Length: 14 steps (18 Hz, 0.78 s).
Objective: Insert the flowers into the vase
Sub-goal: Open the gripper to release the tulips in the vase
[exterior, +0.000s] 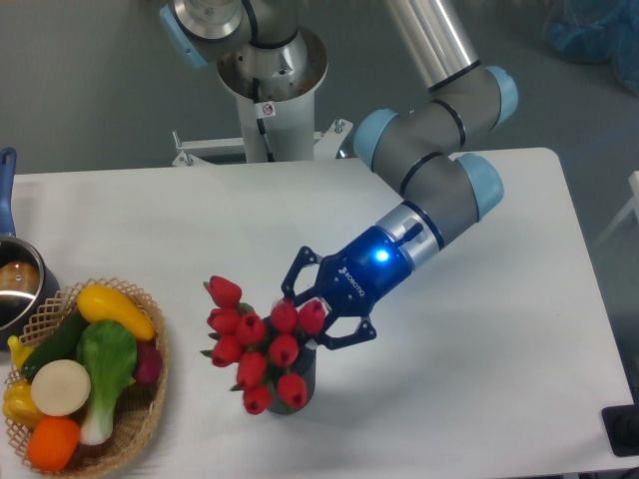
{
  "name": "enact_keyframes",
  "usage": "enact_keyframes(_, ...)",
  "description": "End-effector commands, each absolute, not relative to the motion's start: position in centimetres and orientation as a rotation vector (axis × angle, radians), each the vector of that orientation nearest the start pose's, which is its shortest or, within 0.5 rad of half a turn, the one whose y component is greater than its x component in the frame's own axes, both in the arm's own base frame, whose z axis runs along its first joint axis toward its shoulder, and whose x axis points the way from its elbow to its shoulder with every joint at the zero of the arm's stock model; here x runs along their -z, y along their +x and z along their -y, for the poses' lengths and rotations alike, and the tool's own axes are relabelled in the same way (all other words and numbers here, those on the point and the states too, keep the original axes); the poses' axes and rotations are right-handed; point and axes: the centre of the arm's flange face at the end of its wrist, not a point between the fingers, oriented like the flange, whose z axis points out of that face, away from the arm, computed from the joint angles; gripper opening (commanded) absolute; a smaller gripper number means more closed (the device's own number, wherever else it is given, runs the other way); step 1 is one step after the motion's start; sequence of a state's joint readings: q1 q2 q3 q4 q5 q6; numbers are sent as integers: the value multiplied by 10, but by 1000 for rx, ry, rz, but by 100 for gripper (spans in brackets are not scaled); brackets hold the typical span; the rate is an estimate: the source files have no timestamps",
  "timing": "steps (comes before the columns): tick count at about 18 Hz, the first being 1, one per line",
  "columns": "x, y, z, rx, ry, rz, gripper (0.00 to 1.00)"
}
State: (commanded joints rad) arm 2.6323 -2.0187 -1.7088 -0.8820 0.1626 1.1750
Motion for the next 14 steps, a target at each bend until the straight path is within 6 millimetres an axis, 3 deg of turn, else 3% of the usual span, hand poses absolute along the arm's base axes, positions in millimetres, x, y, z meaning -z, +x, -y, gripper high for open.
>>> enact_keyframes(14,-320,-442,-471,504,-1847,-127,100)
